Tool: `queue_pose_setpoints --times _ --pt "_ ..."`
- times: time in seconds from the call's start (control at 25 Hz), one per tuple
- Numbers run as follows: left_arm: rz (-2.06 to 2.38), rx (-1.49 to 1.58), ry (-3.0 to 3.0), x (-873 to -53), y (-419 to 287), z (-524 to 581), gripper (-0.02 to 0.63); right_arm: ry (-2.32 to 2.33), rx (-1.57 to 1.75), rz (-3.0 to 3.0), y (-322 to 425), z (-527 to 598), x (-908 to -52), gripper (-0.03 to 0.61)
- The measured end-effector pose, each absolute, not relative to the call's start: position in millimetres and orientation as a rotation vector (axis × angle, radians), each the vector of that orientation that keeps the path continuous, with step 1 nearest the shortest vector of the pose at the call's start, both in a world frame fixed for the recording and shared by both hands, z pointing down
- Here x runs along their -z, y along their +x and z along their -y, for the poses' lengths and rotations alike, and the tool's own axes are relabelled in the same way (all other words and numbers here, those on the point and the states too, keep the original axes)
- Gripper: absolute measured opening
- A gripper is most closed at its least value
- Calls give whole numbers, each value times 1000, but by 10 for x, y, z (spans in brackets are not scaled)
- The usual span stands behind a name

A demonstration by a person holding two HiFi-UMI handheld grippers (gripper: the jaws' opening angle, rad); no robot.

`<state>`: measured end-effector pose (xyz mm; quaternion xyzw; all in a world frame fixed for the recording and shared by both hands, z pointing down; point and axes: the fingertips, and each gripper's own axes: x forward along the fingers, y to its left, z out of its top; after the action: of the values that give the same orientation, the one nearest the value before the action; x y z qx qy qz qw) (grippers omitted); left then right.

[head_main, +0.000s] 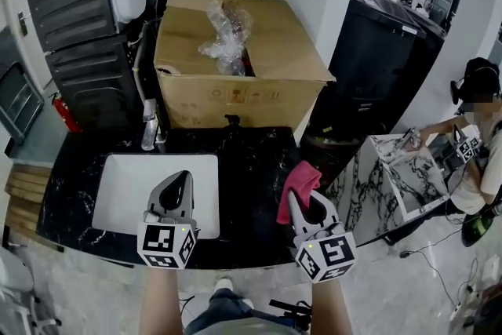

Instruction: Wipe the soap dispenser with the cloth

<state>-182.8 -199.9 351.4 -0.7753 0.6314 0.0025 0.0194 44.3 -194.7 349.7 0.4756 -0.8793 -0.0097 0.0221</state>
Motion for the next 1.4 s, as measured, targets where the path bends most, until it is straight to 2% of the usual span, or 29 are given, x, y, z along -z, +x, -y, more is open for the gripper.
queue_pose_setpoints --times 0.28,0.76,1.4 --pt "-2000 -18 -2292 -3301 -1885 1452 14 1454 258 2713 420 1620 -3137 54" --pt "-1980 -62 -2215 -2999 -1772 899 14 1505 293 2705 597 1174 -2975 52" --pt "-1940 -74 -2200 -2836 -1873 853 14 1490 325 2705 491 1078 -2903 52"
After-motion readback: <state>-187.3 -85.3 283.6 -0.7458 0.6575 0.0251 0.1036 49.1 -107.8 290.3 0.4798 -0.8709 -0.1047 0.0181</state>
